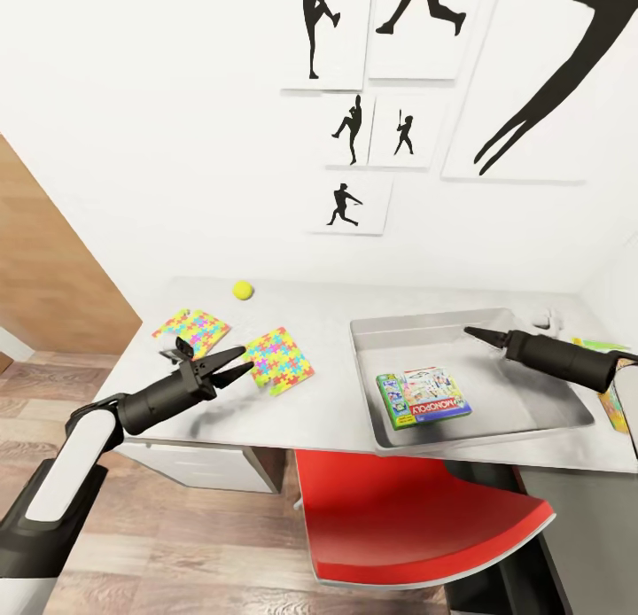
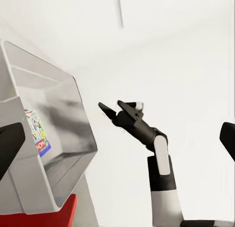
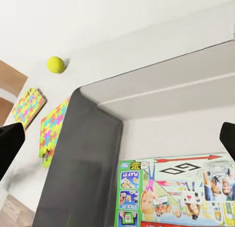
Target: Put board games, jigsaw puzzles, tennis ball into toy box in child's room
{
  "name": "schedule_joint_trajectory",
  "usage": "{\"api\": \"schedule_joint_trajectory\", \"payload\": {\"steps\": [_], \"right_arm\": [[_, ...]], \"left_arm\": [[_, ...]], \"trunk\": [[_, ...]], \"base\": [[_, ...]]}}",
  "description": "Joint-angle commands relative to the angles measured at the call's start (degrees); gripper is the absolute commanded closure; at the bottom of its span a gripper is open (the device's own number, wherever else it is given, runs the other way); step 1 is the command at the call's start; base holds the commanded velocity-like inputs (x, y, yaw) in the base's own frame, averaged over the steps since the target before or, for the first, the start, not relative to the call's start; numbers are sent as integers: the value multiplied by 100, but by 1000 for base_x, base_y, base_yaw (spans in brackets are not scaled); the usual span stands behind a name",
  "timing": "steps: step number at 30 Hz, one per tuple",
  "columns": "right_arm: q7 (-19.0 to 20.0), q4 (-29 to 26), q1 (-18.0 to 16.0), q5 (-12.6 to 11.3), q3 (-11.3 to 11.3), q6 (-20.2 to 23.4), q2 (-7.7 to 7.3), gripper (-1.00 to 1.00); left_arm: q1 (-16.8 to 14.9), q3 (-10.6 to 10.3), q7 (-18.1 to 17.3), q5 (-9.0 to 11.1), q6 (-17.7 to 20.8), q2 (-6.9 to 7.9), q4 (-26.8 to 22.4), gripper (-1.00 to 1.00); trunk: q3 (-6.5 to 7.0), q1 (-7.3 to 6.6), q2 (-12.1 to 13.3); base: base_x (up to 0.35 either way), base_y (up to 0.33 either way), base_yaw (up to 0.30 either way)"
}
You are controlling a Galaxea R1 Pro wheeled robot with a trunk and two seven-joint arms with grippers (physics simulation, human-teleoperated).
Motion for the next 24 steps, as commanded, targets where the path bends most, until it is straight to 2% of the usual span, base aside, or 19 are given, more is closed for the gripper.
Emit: {"api": "schedule_joint_trajectory", "payload": {"steps": [1,3,9,24], "right_arm": [[69,-2,-39,-9,-26,34,-1,-100],[114,-2,-91,-74,-26,34,-1,-100],[114,-2,-91,-74,-26,34,-1,-100],[114,-2,-91,-74,-26,34,-1,-100]], "left_arm": [[-3,29,-39,6,52,-30,-5,-100],[-3,94,-39,6,116,-60,-5,-100],[-3,286,-39,6,128,-60,-5,-100],[-3,298,-39,6,128,-60,-5,-100]], "trunk": [[-9,3,-10],[-9,3,-10],[-9,3,-10],[-9,3,-10]], "base": [[0,0,0],[0,0,0],[0,0,0],[0,0,0]]}}
